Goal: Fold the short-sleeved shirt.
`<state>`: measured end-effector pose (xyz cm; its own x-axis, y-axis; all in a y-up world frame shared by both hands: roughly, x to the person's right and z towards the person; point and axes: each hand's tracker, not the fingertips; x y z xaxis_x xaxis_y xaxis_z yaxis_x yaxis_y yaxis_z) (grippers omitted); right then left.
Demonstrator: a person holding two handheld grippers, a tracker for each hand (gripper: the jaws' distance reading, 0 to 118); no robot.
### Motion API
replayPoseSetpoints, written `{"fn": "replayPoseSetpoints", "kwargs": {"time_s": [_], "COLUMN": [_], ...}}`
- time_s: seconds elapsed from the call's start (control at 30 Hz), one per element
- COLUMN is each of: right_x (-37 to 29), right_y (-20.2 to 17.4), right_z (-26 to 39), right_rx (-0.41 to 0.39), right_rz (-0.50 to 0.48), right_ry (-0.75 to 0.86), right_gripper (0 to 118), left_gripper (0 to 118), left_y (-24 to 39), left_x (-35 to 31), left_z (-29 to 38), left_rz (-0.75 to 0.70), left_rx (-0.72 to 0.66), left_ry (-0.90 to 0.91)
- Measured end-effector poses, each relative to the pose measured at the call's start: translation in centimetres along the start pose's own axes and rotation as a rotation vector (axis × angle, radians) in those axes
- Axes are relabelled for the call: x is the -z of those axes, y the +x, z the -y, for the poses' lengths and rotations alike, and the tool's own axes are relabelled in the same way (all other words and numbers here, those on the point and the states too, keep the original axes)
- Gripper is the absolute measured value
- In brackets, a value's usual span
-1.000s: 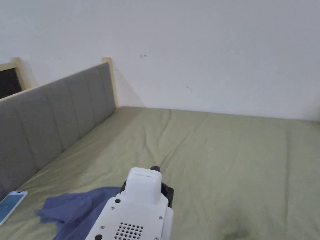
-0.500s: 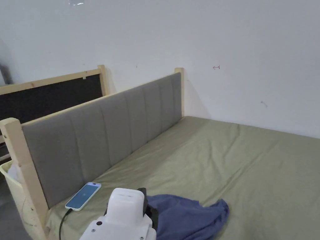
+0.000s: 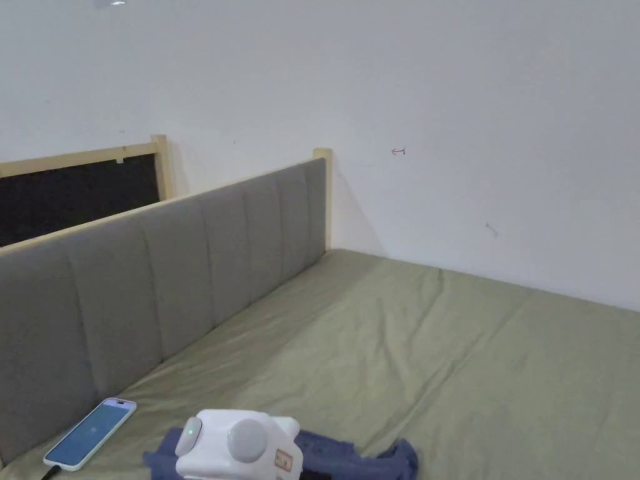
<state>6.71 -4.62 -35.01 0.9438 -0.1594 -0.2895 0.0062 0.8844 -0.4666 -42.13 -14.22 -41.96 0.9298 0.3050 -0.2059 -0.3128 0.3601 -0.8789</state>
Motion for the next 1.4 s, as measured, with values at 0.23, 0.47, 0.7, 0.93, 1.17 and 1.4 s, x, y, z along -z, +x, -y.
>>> {"fn": "replayPoseSetpoints", "kwargs": {"time_s": [0.23,0.47,0.7,0.93,1.17,1.4], "right_x": [1.7,2.2,0.2,-2.5,-5.8,-9.0], "right_y": [0.9,1.6,2.4,3.9,5.6,7.7], "right_z": [2.1,2.9,2.2,1.7,1.1,0.0], "right_rx": [0.006,0.112,0.114,0.132,0.164,0.210], "right_rz": [-0.011,-0.051,-0.053,-0.027,0.003,0.055], "right_ry": [-0.109,-0.151,-0.125,-0.078,0.012,0.098], "right_gripper": [0,0,0,0,0,0], "left_gripper": [116,118,3,3,3,3], "left_y": [-0.1,0.2,0.3,2.0,10.6,24.7], "left_x": [10.4,9.3,3.6,-6.2,-16.6,-22.1], "left_z": [1.3,3.2,5.6,6.1,5.1,3.8], "left_rz": [-0.246,-0.287,-0.166,-0.142,-0.058,0.255], "left_rx": [0.228,0.141,-0.007,0.082,0.315,0.446], "left_ry": [-0.031,0.054,0.267,0.476,0.717,0.844]}}
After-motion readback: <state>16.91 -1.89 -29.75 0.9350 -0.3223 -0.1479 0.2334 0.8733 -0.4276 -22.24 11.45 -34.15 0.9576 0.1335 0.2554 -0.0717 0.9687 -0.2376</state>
